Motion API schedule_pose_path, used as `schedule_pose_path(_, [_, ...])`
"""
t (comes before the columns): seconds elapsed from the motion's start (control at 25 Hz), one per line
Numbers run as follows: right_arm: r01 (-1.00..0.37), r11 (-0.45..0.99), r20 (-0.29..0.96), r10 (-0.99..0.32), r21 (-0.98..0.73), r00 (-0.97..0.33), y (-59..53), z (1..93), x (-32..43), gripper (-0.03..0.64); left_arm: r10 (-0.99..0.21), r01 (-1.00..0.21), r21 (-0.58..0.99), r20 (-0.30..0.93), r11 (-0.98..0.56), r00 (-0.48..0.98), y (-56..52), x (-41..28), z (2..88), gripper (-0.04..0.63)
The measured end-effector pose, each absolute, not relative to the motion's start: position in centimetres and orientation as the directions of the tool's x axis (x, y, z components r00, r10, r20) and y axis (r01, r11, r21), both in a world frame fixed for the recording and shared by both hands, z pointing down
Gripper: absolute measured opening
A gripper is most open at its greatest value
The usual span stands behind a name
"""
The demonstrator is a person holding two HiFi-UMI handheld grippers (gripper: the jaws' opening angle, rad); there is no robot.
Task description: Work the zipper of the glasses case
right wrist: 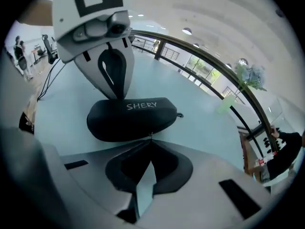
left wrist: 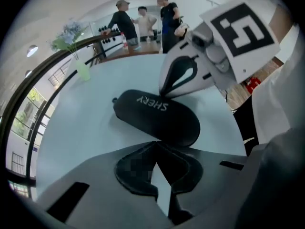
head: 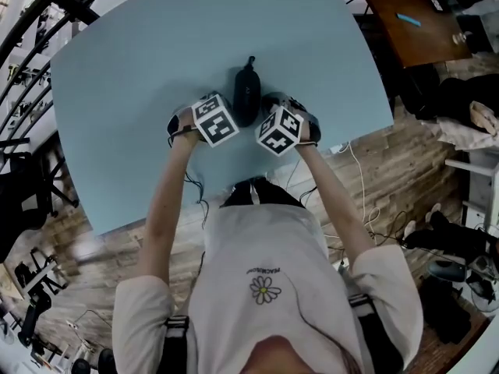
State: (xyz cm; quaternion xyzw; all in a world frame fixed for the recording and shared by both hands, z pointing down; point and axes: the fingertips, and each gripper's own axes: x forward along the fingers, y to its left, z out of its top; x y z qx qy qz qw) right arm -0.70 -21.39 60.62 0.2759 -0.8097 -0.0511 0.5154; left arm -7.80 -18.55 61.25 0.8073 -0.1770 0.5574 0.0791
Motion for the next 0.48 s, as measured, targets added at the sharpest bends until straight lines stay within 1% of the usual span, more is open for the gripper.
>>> schedule_pose_path(0.04, [-0.374, 0.852, 0.811, -0.489, 0.367, -0.32, -21.2, 60.8, -0.7, 0.009, -0.189, -0.372, -0.066, 0.934, -0.926, 0.303, -18.1, -8.0, 61.9, 0.014])
schedule_pose_path(0.12, [-0.334, 0.864, 0.816, -0.479, 0.376, -0.323, -20.6, 61.3, -0.6, 0.008, -0.21, -0.41, -0.055, 0.915, -0.91, 0.344, -17.7, -7.9, 61.4, 0.014])
schedule_pose_path(0.24, [-0.331, 0.868, 0.813, -0.475, 0.371, -0.336, -20.3, 61.7, -0.2, 0.008, -0.353, -0.503, -0.092, 0.817, -0.86, 0.455, -19.4, -6.8, 57.1, 0.014])
schedule_pose_path(0.28, [-0.336, 0.867, 0.81, -0.476, 0.368, -0.342, -20.3, 61.7, -0.1, 0.008, -0.388, -0.496, -0.124, 0.789, -0.859, 0.476, -19.9, -6.0, 55.8, 0.014])
schedule_pose_path(0.32, [-0.34, 0.866, 0.808, -0.478, 0.366, -0.345, -20.4, 61.6, 0.0, 0.009, -0.396, -0.469, -0.149, 0.778, -0.871, 0.488, -20.1, -5.1, 55.1, 0.014])
schedule_pose_path(0.4, [-0.34, 0.866, 0.807, -0.477, 0.366, -0.347, -20.4, 61.6, -0.1, 0.008, -0.334, -0.411, -0.119, 0.798, -0.904, 0.502, -19.6, -3.3, 55.6, 0.014])
schedule_pose_path(0.48, [-0.333, 0.874, 0.816, -0.462, 0.353, -0.349, -20.3, 61.8, -0.3, 0.009, -0.258, -0.412, -0.025, 0.814, -0.911, 0.521, -18.9, -2.6, 57.0, 0.015])
